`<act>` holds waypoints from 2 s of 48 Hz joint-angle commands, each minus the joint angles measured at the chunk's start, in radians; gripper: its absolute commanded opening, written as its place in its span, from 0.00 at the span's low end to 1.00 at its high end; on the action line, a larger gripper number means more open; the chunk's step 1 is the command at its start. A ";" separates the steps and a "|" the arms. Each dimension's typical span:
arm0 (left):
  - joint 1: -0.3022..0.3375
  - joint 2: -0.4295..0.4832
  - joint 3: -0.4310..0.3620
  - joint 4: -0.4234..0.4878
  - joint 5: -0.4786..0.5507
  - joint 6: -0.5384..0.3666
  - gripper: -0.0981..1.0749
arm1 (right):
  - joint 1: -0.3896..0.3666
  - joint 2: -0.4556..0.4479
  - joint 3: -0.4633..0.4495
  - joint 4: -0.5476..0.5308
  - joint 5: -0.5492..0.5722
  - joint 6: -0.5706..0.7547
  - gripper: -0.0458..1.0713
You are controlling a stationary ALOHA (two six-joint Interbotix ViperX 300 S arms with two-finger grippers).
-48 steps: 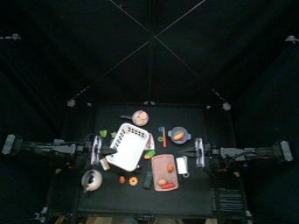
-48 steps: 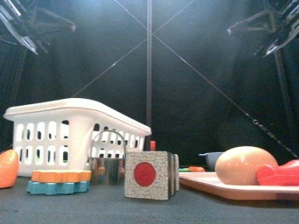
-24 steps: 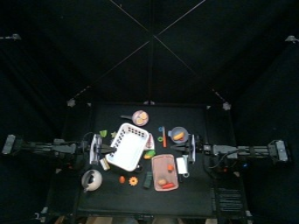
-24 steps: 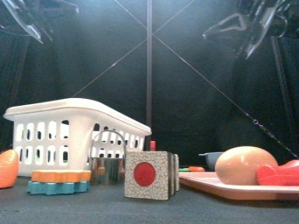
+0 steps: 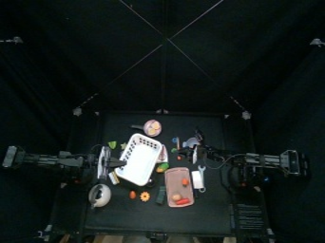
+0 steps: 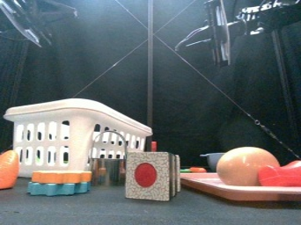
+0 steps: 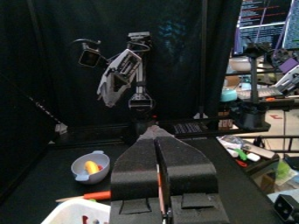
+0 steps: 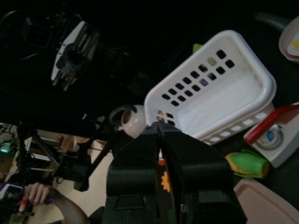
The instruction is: Grab iron
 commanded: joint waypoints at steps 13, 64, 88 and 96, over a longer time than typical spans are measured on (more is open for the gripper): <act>0.031 0.005 0.000 0.003 -0.009 0.002 0.08 | -0.118 0.098 -0.129 0.008 0.348 0.034 0.07; 0.080 0.005 0.018 -0.006 -0.002 0.000 0.08 | 0.021 0.422 -0.265 -0.755 0.523 0.824 0.08; 0.084 0.005 0.026 -0.006 0.000 -0.002 0.08 | 0.034 0.595 -0.434 -0.770 0.578 0.824 0.38; 0.086 0.005 0.026 -0.006 0.000 -0.002 0.08 | 0.046 0.647 -0.505 -0.808 0.684 0.824 0.49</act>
